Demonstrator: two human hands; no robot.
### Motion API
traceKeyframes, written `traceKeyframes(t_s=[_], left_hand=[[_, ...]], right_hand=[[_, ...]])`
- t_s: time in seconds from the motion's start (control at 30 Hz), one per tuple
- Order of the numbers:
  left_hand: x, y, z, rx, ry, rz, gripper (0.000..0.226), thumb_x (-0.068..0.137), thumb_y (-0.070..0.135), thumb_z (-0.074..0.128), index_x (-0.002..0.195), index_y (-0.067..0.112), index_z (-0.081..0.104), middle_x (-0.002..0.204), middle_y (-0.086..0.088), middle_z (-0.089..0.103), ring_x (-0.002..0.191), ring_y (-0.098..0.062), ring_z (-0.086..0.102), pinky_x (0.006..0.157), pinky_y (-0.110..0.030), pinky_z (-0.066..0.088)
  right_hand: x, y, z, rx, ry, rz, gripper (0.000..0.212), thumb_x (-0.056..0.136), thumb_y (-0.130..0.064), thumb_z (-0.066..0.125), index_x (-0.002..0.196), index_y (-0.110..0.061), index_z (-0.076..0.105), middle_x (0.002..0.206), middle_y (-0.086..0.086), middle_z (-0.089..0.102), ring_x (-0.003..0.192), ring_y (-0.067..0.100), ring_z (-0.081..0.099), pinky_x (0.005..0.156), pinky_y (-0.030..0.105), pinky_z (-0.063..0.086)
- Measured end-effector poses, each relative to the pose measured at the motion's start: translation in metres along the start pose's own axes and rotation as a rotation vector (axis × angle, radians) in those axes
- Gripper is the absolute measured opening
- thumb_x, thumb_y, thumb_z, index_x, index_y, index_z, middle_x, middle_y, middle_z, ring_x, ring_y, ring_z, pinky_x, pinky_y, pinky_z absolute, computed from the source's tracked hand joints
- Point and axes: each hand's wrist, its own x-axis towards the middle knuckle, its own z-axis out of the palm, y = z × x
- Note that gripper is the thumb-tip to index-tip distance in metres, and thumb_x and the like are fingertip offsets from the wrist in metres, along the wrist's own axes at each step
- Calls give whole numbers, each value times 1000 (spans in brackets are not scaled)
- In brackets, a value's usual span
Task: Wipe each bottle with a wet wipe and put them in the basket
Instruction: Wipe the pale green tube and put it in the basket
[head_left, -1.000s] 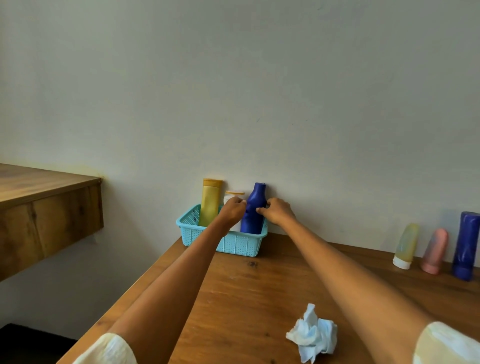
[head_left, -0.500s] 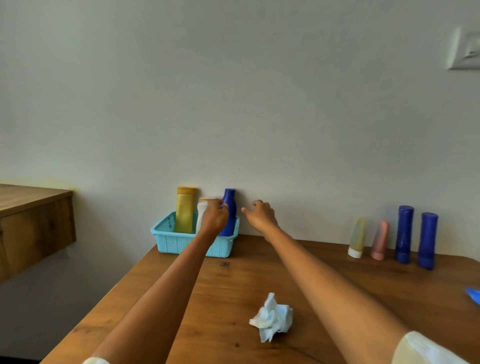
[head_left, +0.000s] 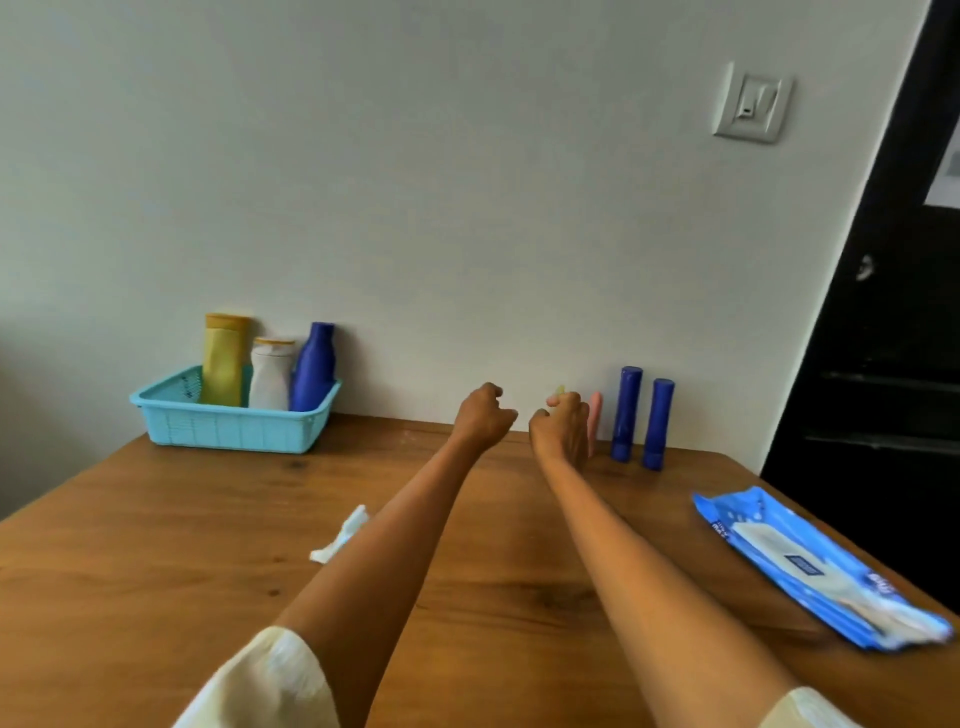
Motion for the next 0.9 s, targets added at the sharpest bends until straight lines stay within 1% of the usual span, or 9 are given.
traceKeyframes(t_s=[0.1, 0.2, 0.3, 0.43, 0.57, 0.67, 0.73, 0.8, 0.9], left_hand=[[14, 7, 29, -9, 1, -23, 54, 90, 14, 60, 138, 2, 40, 137, -15, 48, 125, -28, 47, 100, -34, 41], [34, 13, 52, 19, -36, 21, 58, 89, 11, 60, 141, 3, 36, 141, -14, 43, 127, -27, 45, 100, -33, 40], [55, 24, 62, 34, -65, 51, 61, 89, 10, 60, 143, 3, 31, 145, -13, 39, 131, -27, 41, 105, -34, 38], [79, 26, 66, 21, -136, 43, 63, 89, 12, 62, 143, 3, 32, 144, -13, 42, 130, -28, 42, 107, -35, 37], [90, 17, 63, 48, -234, 36, 59, 88, 1, 58, 142, -1, 34, 138, -14, 47, 126, -29, 46, 104, -35, 40], [96, 10, 58, 15, -243, 66, 12, 87, -1, 56, 98, 4, 57, 107, -17, 52, 101, -27, 51, 88, -34, 44], [95, 7, 53, -32, -242, 69, 13, 86, -1, 59, 80, 10, 54, 96, -13, 50, 91, -23, 48, 82, -33, 43], [92, 1, 46, -69, -234, 90, 11, 86, 0, 61, 96, 3, 63, 101, -17, 55, 96, -25, 51, 87, -34, 46], [87, -5, 28, -117, -184, 118, 43, 87, 2, 63, 128, -1, 53, 126, -17, 55, 117, -28, 51, 100, -35, 44]], right_hand=[[18, 21, -5, 12, -51, 43, 37, 98, -27, 41, 128, -6, 44, 152, 9, 24, 133, 27, 37, 99, 38, 42], [34, 32, -5, 46, -133, 41, 46, 99, -30, 40, 137, -5, 35, 153, 10, 24, 135, 28, 34, 106, 43, 37], [51, 37, -4, 69, -207, 29, 47, 99, -26, 39, 142, -9, 29, 150, 10, 26, 131, 29, 39, 101, 38, 40], [71, 38, -1, 24, -268, 14, 43, 96, -16, 40, 140, -16, 36, 134, 8, 33, 106, 26, 52, 84, 32, 47], [78, 40, 11, 24, -291, 97, 14, 95, -21, 44, 106, -16, 50, 125, 9, 38, 96, 28, 55, 87, 44, 52], [86, 41, 15, 71, -283, 107, 13, 94, -20, 43, 96, -17, 55, 118, 8, 41, 91, 28, 57, 85, 44, 53], [89, 41, 15, 107, -303, 92, 24, 93, -15, 41, 106, -19, 61, 112, 3, 37, 87, 26, 55, 80, 38, 54], [89, 41, 13, 135, -331, 78, 32, 93, -12, 39, 110, -22, 63, 111, 1, 34, 85, 25, 54, 69, 31, 52], [81, 36, 8, 174, -353, 36, 42, 89, -6, 34, 99, -33, 64, 106, 1, 35, 89, 27, 55, 67, 32, 53]])
